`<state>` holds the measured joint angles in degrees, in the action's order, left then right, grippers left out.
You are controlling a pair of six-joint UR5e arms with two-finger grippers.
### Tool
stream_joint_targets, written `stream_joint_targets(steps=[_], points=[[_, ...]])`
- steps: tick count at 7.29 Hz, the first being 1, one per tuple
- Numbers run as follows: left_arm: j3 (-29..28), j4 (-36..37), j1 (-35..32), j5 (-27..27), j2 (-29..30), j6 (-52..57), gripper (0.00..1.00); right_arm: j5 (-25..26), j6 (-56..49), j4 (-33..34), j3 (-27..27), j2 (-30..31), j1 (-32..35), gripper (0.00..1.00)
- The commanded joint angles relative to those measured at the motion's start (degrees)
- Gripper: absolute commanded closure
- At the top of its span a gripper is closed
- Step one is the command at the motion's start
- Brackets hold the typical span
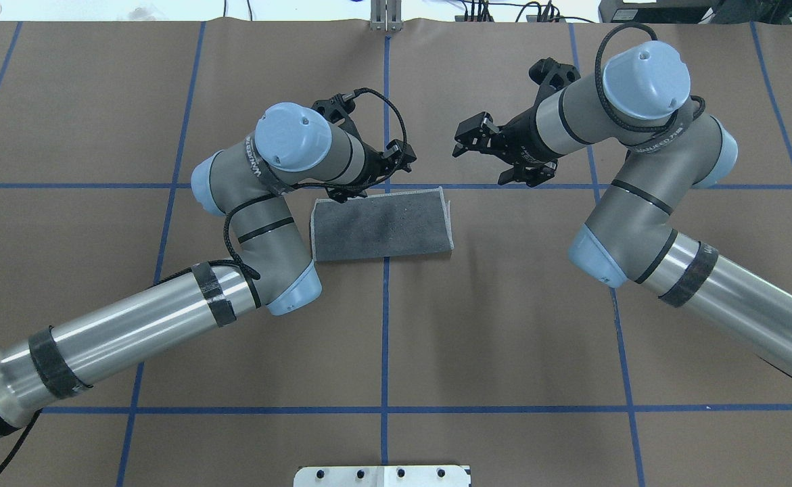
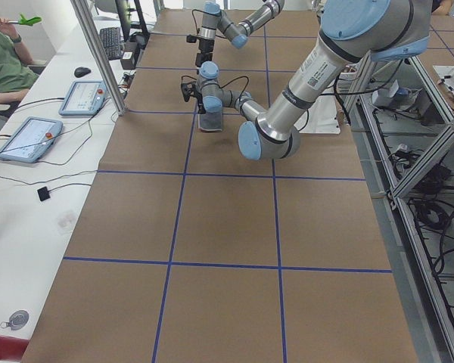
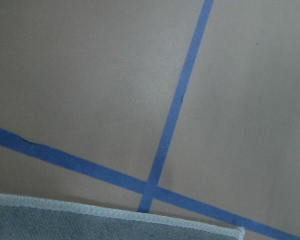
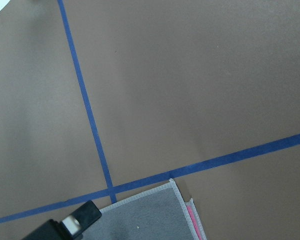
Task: Fold towel twice with both arms
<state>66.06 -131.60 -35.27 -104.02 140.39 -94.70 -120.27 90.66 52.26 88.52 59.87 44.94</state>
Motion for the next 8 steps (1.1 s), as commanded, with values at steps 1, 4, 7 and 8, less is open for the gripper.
stream_joint_targets(steps=[1, 4, 7, 8], points=[[0.29, 0.38, -3.03, -3.44, -0.02, 4.15, 0.0, 0.91, -0.22, -3.9, -0.62, 1.2, -2.03, 0.01], [0.56, 0.29, -7.27, -11.29, -0.38, 4.44, 0.0, 8.37, -0.05, -3.84, -0.89, 0.6, -8.01, 0.01], [0.56, -0.06, -8.06, -11.55, -0.46, 4.52, 0.0, 8.65, 0.04, -2.96, -3.43, 0.42, -10.3, 0.01], [0.56, -0.06, -8.32, -12.25, -0.38, 4.96, 0.0, 8.56, 0.13, -2.7, -3.44, 0.51, -10.57, 0.01]])
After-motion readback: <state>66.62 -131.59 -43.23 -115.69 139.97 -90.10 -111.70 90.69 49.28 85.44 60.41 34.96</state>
